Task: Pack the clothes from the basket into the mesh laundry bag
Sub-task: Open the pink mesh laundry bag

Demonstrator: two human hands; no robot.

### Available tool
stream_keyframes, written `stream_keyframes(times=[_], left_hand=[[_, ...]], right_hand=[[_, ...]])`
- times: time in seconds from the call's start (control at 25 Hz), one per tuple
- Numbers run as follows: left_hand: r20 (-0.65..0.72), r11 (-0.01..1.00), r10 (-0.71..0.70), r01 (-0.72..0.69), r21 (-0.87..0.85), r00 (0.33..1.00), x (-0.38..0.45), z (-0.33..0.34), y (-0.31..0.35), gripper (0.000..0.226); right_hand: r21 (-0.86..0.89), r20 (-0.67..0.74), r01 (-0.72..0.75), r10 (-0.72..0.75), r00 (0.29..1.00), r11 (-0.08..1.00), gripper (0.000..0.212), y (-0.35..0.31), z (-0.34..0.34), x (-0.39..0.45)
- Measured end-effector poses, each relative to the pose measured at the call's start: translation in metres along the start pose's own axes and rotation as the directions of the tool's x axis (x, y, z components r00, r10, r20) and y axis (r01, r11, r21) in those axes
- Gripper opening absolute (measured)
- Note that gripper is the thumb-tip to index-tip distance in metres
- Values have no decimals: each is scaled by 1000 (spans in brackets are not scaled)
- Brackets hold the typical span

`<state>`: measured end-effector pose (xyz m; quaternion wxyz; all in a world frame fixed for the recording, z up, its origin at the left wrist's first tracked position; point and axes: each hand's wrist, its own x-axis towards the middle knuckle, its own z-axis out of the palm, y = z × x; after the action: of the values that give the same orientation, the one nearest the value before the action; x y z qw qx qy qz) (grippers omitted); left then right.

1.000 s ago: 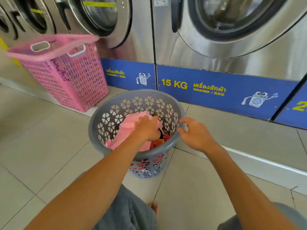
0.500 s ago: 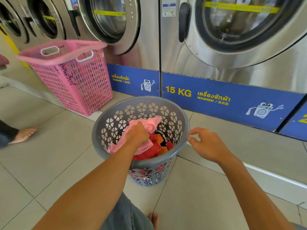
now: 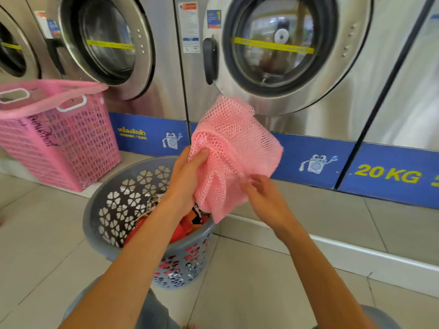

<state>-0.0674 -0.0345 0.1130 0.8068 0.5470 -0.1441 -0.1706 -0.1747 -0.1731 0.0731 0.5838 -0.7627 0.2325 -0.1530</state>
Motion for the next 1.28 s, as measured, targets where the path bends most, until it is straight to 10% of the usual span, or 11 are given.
stream_keyframes(times=[0.24,0.4,0.72,0.92,1.28], left_hand=[[296,964,-237,186,189,925,-27,44,-44,32],[311,878,-395,256,404,865,-34,44,-82,17],[363,731,-514,176,659,777,-63,33,-114,22],[263,770,-567,389,507,781,-61,37,-119,7],[193,741,-545,361,566,816,-49,16,-129,42]], right_hand=[[366,-81,-96,135,988,926,77,14,-39,-13],[16,-179,-151,151,972,988,20,45,-64,-32],[-158,140,-162,184,973,974,37,83,-63,-69],[-540,20,-17,33,999,842,21,94,-59,-66],[-456,-51,-55,35,998,888,21,89,-68,-64]])
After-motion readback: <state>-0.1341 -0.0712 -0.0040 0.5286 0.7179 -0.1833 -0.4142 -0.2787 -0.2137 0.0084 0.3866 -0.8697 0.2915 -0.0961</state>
